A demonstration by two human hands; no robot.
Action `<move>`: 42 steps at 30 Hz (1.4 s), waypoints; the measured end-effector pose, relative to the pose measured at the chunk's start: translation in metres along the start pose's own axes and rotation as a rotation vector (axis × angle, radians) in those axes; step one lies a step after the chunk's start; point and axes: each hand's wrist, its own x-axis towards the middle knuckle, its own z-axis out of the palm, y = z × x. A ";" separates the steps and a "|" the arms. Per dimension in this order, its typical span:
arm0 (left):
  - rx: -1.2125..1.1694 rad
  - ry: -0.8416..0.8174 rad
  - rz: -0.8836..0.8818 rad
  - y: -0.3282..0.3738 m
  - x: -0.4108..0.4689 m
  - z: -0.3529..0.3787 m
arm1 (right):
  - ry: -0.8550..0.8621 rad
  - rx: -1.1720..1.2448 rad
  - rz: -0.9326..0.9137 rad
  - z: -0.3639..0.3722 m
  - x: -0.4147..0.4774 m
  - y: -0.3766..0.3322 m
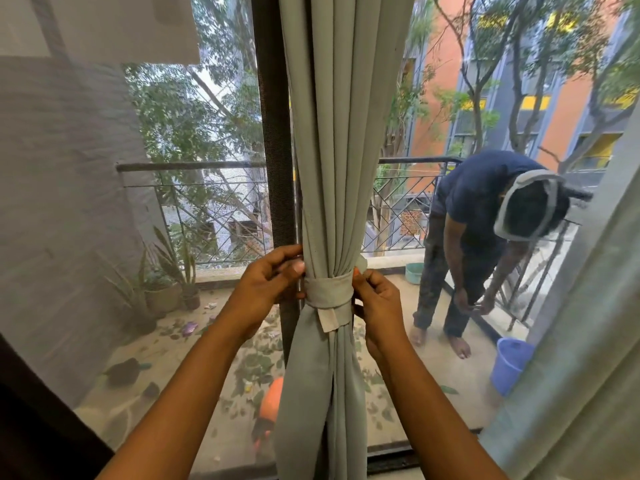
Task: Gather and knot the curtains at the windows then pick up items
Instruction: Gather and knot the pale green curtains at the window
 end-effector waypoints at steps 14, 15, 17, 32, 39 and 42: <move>0.146 -0.038 0.089 0.001 0.008 -0.009 | -0.337 -0.263 -0.053 -0.009 -0.005 -0.015; 0.145 -0.042 0.095 0.002 0.009 -0.009 | -0.396 -0.260 -0.043 -0.012 -0.004 -0.018; 0.205 -0.036 0.128 0.003 0.010 -0.010 | -0.460 -0.350 -0.091 -0.014 -0.002 -0.024; 0.338 0.398 0.290 -0.006 0.017 -0.016 | -0.438 -0.511 -0.135 -0.003 0.006 -0.044; 0.076 -0.043 -0.135 -0.018 0.017 -0.023 | -0.398 -0.536 -0.150 -0.007 0.007 -0.044; 0.094 -0.090 -0.091 -0.022 0.013 -0.023 | -0.387 -0.546 -0.177 -0.008 0.006 -0.042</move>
